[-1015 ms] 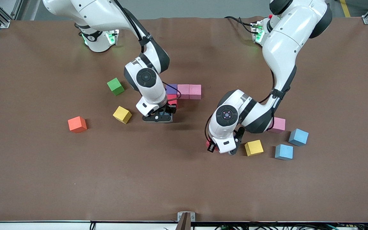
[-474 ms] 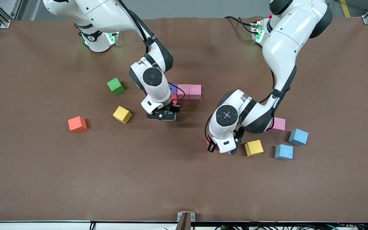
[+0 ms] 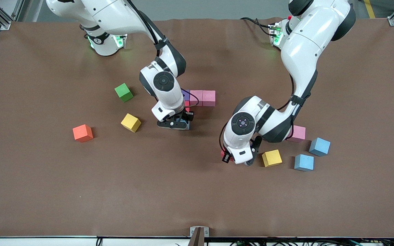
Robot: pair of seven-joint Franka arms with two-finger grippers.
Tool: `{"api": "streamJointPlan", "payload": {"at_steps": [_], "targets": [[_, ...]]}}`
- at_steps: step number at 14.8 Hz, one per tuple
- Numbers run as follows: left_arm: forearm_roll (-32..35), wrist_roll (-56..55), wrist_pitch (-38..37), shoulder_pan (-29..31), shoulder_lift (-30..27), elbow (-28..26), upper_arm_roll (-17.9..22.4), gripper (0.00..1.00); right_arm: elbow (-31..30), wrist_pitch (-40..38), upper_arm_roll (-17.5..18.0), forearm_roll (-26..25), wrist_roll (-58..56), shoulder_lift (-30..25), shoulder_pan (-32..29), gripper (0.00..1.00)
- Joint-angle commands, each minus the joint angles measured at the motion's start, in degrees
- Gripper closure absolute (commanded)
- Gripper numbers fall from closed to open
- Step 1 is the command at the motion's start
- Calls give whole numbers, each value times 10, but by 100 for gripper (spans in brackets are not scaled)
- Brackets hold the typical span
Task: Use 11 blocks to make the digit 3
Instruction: 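Carry the blue block with the right gripper toward the red block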
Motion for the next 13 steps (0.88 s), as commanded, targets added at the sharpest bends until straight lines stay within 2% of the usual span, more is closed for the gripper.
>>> {"api": "streamJointPlan", "payload": {"at_steps": [1, 5, 10, 13], "targets": [[11, 1, -1, 1, -10, -5, 0, 56, -11, 9, -19, -24, 28, -3, 22, 99], [11, 1, -1, 1, -9, -5, 0, 56, -11, 11, -20, -56, 55, -3, 24, 99], [11, 2, -1, 1, -9, -5, 0, 56, -37, 59, -20, -59, 60, -4, 27, 98], [11, 2, -1, 1, -9, -5, 0, 56, -43, 59, -20, -59, 63, -5, 34, 98]]}}
